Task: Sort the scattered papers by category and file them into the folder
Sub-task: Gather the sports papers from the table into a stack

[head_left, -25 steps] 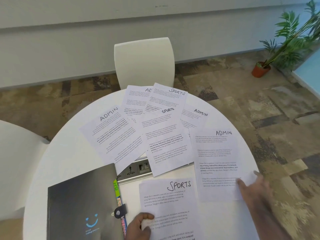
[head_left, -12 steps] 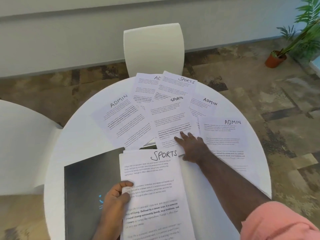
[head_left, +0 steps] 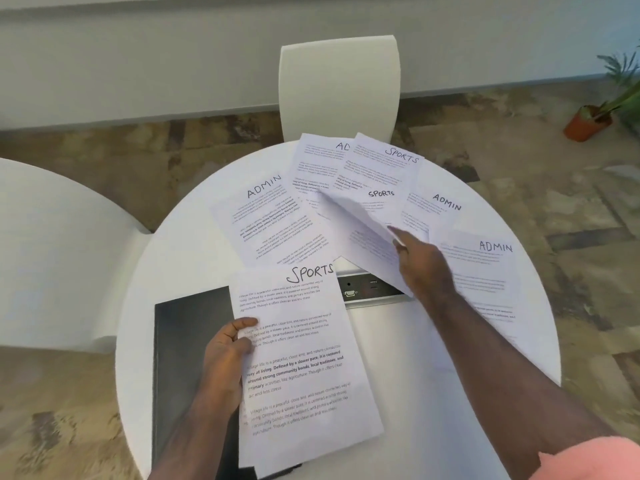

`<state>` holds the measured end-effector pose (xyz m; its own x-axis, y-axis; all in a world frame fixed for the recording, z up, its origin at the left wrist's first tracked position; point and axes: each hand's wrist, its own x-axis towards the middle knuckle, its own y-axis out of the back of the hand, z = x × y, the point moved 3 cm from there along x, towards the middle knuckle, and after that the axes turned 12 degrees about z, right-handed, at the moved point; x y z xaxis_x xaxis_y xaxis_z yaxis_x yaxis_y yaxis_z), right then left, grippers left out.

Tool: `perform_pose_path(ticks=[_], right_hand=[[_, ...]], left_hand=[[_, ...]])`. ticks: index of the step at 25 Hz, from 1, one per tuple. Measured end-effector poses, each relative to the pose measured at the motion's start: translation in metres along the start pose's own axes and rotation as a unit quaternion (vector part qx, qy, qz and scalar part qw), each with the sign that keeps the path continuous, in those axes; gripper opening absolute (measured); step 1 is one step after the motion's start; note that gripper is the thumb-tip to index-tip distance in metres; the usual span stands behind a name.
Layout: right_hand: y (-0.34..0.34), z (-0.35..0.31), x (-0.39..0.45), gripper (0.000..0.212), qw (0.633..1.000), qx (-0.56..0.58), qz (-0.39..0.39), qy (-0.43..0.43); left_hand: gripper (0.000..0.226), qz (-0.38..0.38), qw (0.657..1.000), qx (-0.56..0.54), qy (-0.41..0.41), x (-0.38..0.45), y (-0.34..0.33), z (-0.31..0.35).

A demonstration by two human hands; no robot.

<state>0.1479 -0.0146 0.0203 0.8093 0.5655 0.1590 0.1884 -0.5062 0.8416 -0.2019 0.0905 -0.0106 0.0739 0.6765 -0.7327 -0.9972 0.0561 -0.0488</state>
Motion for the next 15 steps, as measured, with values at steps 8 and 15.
perform_pose_path(ticks=[8,15], right_hand=[[0.034,-0.089,-0.045,0.062,0.977,0.139,0.023,0.161],[-0.025,-0.088,-0.194,0.075,0.909,-0.009,-0.140,0.392]], left_hand=[[0.046,0.048,0.997,0.059,0.000,0.018,0.004,-0.002],[0.030,0.039,0.999,0.013,0.011,0.023,0.008,-0.004]])
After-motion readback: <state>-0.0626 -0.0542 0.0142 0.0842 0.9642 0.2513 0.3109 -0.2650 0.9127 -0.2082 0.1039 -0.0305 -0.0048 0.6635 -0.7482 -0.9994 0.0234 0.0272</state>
